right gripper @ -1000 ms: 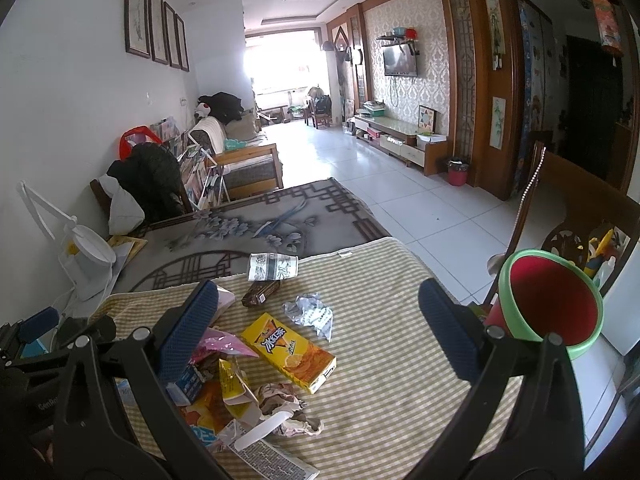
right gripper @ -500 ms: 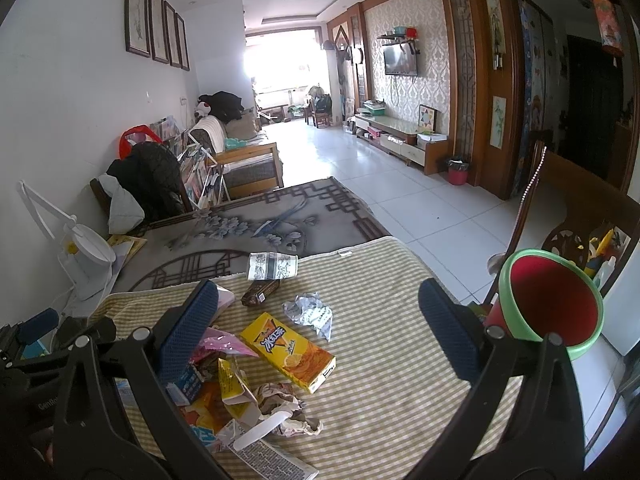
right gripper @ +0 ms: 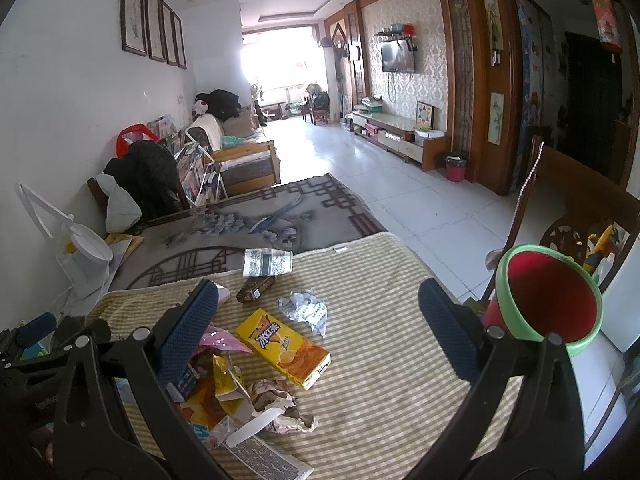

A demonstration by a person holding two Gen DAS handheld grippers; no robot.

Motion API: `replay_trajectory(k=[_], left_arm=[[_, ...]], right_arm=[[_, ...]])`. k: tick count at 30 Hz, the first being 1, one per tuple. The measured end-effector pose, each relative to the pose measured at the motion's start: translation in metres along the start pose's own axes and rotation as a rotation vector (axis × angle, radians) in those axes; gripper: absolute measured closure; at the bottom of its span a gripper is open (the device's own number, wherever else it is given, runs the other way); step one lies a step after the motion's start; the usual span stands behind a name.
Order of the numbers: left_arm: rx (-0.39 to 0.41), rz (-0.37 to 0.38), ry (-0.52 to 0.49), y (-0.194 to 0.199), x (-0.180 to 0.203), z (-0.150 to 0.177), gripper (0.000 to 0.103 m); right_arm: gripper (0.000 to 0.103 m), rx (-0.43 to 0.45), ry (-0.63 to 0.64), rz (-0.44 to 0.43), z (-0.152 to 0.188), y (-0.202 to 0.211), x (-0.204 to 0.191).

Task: Collect trash
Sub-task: 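Reach the right gripper down and grasp the white drink carton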

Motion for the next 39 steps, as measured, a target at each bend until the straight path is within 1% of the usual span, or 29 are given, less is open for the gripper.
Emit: replay_trajectory(k=[2,5,7,9,12,14,15,18,20,23,24,26,29,32,33,34,35,36,37,38,39], left_arm=[[-0.025,0.003,0.019,-0.004,-0.005,0.006,0.008],[-0.062,-0.019,0.064,-0.011,-0.019,0.016,0.008],[-0.089,-0.044,0.070,-0.017,-0.029,0.022,0.008],[-0.124,-0.074,0.082,-0.023,-0.041,0.030,0.008],[-0.168,-0.117,0.096,-0.026,-0.065,0.048,0.008],[-0.184,-0.138,0.102,-0.027,-0.077,0.057,0.008],[-0.206,-0.154,0.113,-0.029,-0.086,0.066,0.008],[-0.275,-0.174,0.163,-0.037,-0.105,0.084,0.008],[-0.294,-0.168,0.205,-0.040,-0.118,0.093,0.008],[-0.309,-0.158,0.237,-0.042,-0.126,0.101,0.008],[-0.314,-0.133,0.252,-0.044,-0.127,0.102,0.008],[-0.321,-0.106,0.277,-0.046,-0.127,0.103,0.008],[-0.335,-0.073,0.338,-0.051,-0.128,0.106,0.008],[-0.328,-0.055,0.397,-0.063,-0.134,0.101,0.008],[-0.322,-0.059,0.409,-0.068,-0.136,0.098,0.008],[-0.317,-0.062,0.438,-0.079,-0.140,0.094,0.008],[-0.326,-0.061,0.461,-0.087,-0.144,0.092,0.009],[-0.341,-0.058,0.485,-0.094,-0.147,0.092,0.009],[-0.365,-0.047,0.537,-0.108,-0.153,0.093,0.009],[-0.375,-0.045,0.566,-0.115,-0.157,0.093,0.010],[-0.390,-0.050,0.598,-0.123,-0.161,0.095,0.014]], right_arm=[[0.004,-0.065,0.003,-0.015,0.007,-0.010,0.002],[0.004,-0.170,0.016,-0.014,0.027,-0.026,0.001],[0.004,-0.279,0.051,-0.027,0.046,-0.041,-0.001],[0.004,-0.371,0.075,-0.049,0.065,-0.053,-0.002],[0.004,-0.466,0.131,-0.087,0.087,-0.059,-0.004],[0.004,-0.508,0.167,-0.108,0.098,-0.060,-0.007],[0.004,-0.545,0.195,-0.119,0.110,-0.061,-0.009],[0.004,-0.617,0.244,-0.157,0.133,-0.063,-0.018],[0.004,-0.647,0.277,-0.177,0.145,-0.063,-0.027],[0.004,-0.684,0.328,-0.202,0.162,-0.069,-0.040],[0.004,-0.687,0.313,-0.242,0.165,-0.069,-0.045],[0.004,-0.695,0.307,-0.260,0.166,-0.068,-0.051],[0.005,-0.698,0.364,-0.260,0.168,-0.069,-0.059],[0.006,-0.737,0.390,-0.306,0.178,-0.063,-0.071],[0.016,-0.736,0.402,-0.305,0.181,-0.062,-0.072],[0.031,-0.739,0.416,-0.302,0.184,-0.061,-0.075],[0.039,-0.749,0.417,-0.305,0.186,-0.061,-0.076],[0.052,-0.756,0.413,-0.309,0.187,-0.061,-0.076],[0.058,-0.761,0.408,-0.313,0.187,-0.061,-0.075],[0.058,-0.764,0.397,-0.318,0.186,-0.061,-0.075],[0.059,-0.764,0.391,-0.319,0.186,-0.061,-0.075]])
Point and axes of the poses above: each gripper's, at about its wrist camera, not at the fingertips, and y roughly against the way its jaws point, x to its right, z to its underside, the point moved 4 cm from there along -y, roughly the way its jaws point, and after that the axes turned 7 degrees about x, right-handed, at the moved point
